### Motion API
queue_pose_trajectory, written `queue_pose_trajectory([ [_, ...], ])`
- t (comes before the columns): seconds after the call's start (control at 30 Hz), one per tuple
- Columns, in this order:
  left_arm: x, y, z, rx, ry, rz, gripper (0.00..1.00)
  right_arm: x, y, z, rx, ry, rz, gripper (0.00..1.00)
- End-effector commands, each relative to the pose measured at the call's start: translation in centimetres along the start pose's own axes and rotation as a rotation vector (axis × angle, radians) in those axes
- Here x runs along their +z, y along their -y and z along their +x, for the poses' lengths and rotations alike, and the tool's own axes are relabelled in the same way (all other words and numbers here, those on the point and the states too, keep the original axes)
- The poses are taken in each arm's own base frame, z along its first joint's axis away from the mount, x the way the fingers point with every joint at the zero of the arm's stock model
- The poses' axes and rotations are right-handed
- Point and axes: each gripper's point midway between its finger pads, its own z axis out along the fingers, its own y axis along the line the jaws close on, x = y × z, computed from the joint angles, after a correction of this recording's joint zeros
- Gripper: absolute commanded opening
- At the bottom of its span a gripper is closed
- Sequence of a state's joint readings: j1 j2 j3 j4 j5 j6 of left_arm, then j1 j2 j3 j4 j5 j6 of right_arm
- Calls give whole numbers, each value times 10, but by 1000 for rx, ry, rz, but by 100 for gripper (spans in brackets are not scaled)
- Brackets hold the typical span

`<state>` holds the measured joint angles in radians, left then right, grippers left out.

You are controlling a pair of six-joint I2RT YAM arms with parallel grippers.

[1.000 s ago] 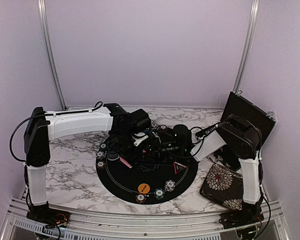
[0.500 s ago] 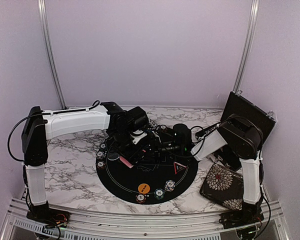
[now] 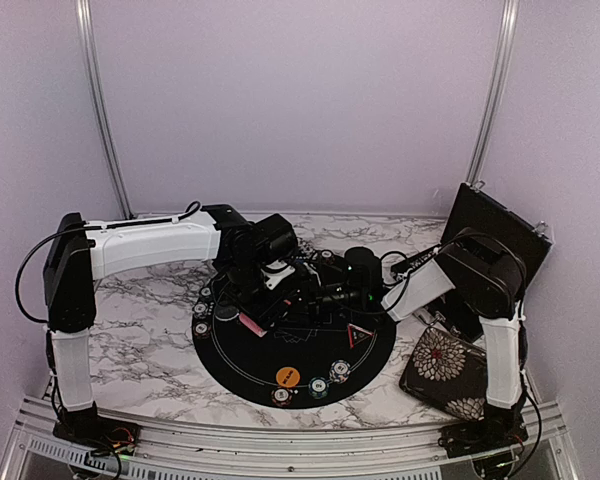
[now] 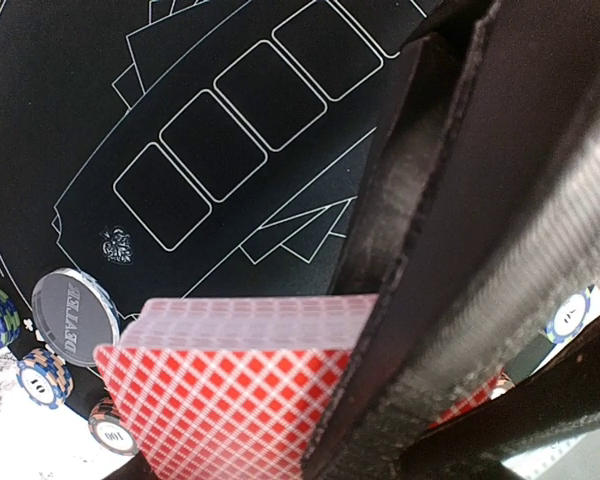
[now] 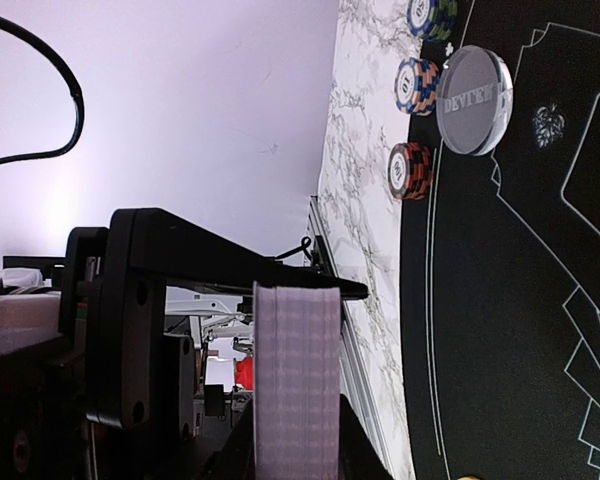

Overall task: Distribute texas hold em gaming equipment
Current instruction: Pass from the right arm to the left

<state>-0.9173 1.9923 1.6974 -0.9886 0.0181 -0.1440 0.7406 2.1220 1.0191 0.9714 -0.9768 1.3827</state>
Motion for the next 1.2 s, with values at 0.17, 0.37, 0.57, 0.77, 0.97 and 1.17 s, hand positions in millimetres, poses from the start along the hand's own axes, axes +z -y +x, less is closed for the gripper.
queue_pose_trajectory([
  [0.17,-10,1,0,25,26,-4,64,4,-37,-6,-91,6,-56,9],
  [0.37,-11,2,0,31,28,0,60,4,-36,-5,-89,7,-56,11],
  [0.57,-11,4,2,35,24,11,56,3,-35,-4,-90,8,-55,17],
  [0.77,-13,7,4,38,22,29,56,2,-35,-3,-101,9,-51,28],
  [0.97,-15,8,6,38,22,43,56,1,-35,-2,-112,12,-39,37],
  [1.17,-15,10,9,47,12,59,55,2,-27,-4,-120,14,5,43],
])
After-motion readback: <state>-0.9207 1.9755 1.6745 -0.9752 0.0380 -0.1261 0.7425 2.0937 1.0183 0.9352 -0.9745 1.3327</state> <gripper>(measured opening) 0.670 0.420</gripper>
